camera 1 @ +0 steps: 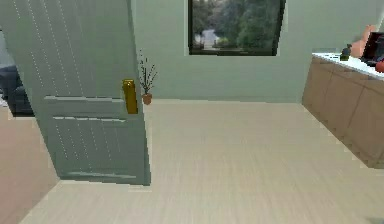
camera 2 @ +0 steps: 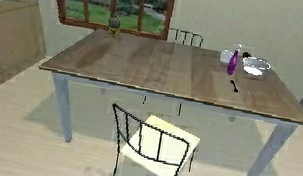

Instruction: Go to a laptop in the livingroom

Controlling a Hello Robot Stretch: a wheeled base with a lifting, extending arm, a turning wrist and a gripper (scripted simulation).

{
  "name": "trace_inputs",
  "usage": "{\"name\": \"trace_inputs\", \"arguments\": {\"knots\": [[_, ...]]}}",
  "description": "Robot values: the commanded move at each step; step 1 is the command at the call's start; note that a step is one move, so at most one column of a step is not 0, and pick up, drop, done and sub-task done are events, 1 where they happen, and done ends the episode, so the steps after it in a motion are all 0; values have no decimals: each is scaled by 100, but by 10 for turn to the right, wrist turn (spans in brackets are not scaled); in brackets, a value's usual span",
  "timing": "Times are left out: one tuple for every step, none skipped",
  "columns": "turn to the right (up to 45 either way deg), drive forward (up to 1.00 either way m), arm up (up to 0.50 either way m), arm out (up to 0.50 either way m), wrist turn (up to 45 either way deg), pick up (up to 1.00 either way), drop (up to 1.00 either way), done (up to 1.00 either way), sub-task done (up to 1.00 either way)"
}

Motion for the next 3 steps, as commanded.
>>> {"name": "trace_inputs", "arguments": {"knots": [[-390, 0, 0, 0, 0, 0, 0, 0, 0], [0, 45, 0, 0, 0, 0, 0, 0, 0], [-420, 0, 0, 0, 0, 0, 0, 0, 0]]}}
